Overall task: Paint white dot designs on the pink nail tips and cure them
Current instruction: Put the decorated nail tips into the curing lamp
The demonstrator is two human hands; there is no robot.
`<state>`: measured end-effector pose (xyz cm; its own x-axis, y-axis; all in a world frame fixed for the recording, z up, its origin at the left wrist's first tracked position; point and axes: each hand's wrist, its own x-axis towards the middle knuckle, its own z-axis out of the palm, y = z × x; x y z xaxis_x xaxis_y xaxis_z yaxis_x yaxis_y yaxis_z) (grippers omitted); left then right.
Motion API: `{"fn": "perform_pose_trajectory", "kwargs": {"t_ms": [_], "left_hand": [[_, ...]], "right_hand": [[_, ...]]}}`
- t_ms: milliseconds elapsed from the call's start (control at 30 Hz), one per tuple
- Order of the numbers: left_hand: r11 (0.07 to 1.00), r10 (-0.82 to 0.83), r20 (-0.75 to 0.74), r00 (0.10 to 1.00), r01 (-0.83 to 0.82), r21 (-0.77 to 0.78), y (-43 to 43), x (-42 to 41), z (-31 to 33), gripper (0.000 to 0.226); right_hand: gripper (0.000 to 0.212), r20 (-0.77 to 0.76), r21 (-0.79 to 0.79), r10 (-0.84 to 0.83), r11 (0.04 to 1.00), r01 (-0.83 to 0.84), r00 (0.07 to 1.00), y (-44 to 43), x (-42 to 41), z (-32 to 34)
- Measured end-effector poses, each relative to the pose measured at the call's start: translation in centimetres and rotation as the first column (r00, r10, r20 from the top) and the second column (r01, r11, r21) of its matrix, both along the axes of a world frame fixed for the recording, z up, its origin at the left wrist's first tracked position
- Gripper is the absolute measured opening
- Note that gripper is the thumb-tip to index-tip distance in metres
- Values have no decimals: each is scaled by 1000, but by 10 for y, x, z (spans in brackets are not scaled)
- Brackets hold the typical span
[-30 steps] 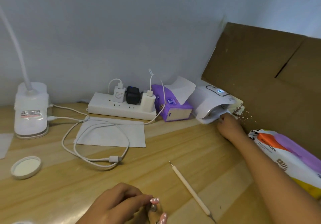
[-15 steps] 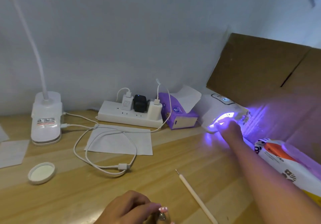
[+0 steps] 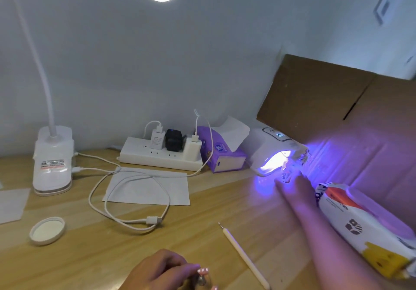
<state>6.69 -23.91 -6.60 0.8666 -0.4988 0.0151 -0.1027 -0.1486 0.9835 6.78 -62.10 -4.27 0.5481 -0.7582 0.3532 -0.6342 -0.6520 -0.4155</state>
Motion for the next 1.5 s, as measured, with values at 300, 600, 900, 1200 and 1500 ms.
{"fn": "perform_pose_trajectory", "kwargs": {"t_ms": [300,600,900,1200,1500], "left_hand": [[941,-335,657,675,212,262,18,2,7,31],[914,-394,661,638,196,355,17,2,7,34],[935,-310,370,876,209,288,14,1,6,24],[947,-318,612,724,220,233,22,0,1,52],[975,-220,551,805,182,124,16,-2,-6,53]], "right_hand": [[25,38,63,15,998,-17,999,-6,1,-1],[26,24,18,12,1000,-13,1000,-8,1,-2],[29,231,234,30,969,-85,973,-10,-6,-2],[31,150,228,-19,974,-16,989,-20,2,-4],[49,-109,135,-69,987,84,992,-15,5,-5]]}}
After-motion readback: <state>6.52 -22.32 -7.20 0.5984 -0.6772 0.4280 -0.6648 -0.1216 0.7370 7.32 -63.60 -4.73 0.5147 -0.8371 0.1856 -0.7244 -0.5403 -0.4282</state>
